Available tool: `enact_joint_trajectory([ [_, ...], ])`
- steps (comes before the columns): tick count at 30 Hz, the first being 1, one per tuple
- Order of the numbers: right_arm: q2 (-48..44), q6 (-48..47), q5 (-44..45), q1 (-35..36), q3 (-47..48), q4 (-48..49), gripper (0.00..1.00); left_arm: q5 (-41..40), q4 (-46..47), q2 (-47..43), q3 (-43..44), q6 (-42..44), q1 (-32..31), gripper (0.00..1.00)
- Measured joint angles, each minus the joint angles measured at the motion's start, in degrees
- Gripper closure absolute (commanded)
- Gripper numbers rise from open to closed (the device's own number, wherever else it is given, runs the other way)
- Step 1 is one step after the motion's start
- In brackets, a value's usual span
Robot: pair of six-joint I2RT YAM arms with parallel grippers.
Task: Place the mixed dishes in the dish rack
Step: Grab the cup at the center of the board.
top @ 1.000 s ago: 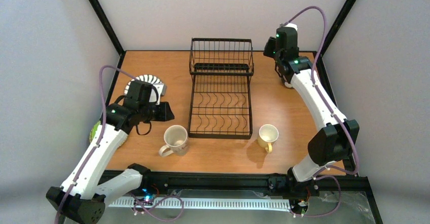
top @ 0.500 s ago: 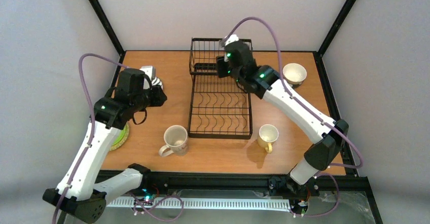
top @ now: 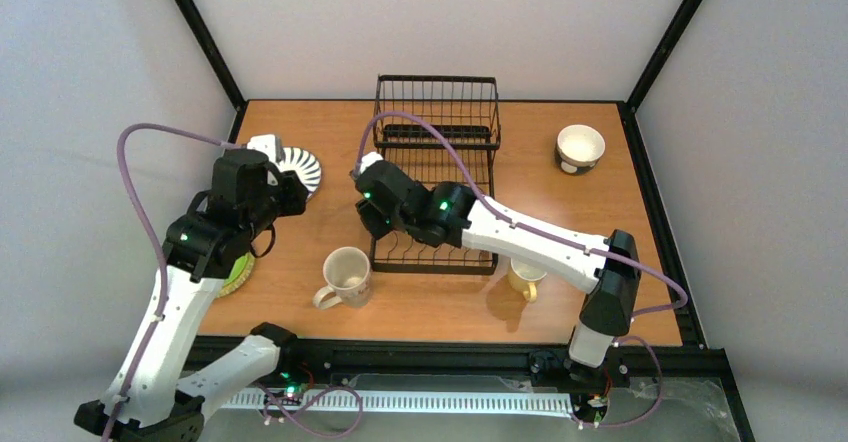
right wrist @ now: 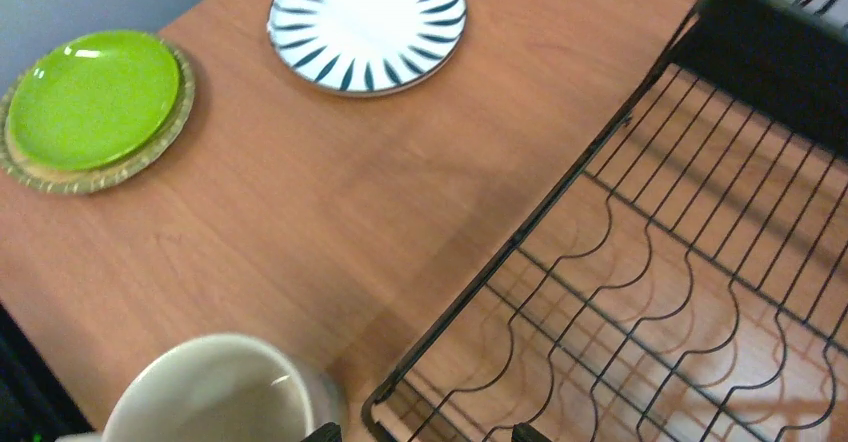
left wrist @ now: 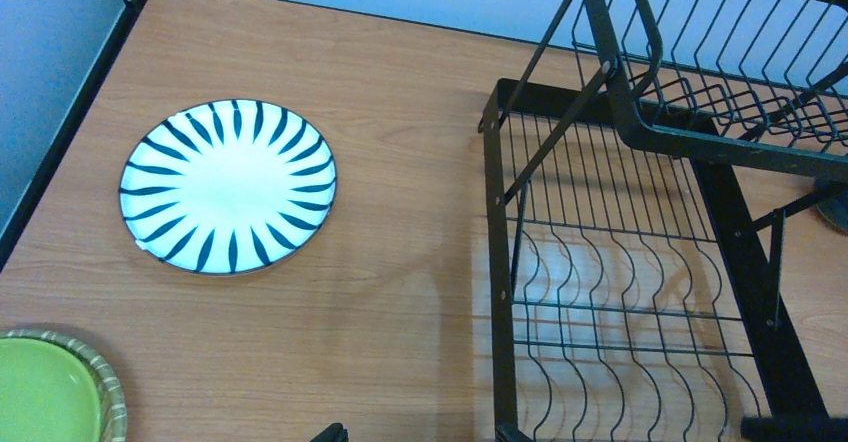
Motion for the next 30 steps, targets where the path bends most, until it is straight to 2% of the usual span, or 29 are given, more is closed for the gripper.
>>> enact_joint_trajectory([
  [12,2.0,3.1,-3.3,4.9,-5.4,-1.0,0.01,-1.7,0.0,-1.7,-2.4,-0.5,0.0,0.15],
  [30,7.5,3.7,-7.5,5.2,-6.1,0.8,0.03,-1.9,0.3,-2.7,-5.4,-1.6,0.0,0.15],
])
